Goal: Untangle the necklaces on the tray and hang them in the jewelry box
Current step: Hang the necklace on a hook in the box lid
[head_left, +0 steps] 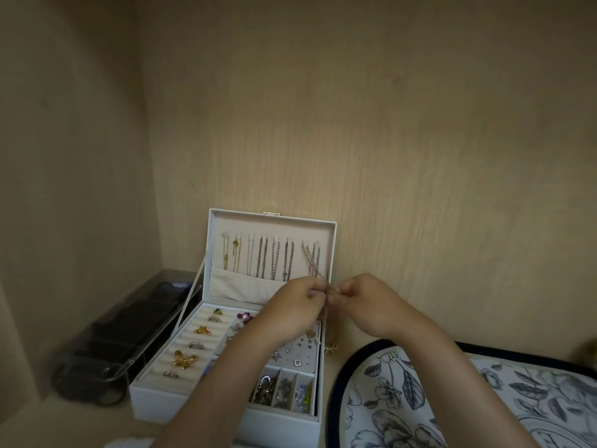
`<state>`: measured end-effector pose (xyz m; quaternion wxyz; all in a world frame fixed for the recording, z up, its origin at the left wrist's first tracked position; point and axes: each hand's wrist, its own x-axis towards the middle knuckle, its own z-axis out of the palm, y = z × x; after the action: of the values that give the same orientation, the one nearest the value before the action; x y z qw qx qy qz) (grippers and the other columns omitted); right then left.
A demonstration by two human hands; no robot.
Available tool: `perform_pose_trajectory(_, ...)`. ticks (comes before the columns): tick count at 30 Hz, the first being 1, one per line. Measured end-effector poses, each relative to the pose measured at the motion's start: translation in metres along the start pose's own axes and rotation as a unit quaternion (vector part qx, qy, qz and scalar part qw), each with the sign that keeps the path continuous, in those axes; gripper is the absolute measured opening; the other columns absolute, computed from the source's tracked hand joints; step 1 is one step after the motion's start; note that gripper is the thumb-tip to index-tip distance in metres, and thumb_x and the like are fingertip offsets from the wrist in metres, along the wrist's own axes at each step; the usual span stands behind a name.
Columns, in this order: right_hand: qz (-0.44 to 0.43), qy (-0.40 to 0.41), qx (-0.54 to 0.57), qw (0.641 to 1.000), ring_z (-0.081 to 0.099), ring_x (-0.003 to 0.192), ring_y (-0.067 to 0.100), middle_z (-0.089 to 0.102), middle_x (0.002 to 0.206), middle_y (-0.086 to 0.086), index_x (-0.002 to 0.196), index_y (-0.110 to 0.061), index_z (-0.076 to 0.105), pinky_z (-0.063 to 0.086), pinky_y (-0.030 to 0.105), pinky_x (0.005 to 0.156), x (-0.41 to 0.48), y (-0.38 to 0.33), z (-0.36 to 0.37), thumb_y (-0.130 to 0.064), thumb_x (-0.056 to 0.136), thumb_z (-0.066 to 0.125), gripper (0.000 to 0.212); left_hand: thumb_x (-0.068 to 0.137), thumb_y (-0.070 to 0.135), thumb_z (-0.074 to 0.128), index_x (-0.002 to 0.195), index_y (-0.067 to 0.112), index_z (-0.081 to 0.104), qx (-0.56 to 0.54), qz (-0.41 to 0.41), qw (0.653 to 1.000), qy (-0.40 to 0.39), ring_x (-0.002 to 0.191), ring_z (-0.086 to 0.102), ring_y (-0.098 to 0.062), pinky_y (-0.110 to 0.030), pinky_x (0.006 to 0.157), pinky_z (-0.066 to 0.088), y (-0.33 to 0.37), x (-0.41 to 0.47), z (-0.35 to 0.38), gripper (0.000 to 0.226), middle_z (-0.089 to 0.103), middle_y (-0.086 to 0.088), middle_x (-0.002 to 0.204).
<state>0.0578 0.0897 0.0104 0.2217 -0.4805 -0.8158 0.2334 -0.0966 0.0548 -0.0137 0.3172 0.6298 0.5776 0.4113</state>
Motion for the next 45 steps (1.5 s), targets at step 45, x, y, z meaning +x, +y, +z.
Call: perform_pose_trajectory(45,-0.071,0.158,-0.031,0.984,0.063,0.05,0.006,0.07,0.063,-0.005,0.079,-0.02,0.076,0.056,0.025,0.057,0.061,-0.043,0.026,-0.017,0.093,0.066,0.018,0.091,0.04,0.058,0.11,0.029,0.063,0.372,0.116,0.911,0.135,0.113,0.038,-0.017,-0.035,0.102,0.031,-0.038,0.005,-0.055,0.022,0.052,0.004,0.114)
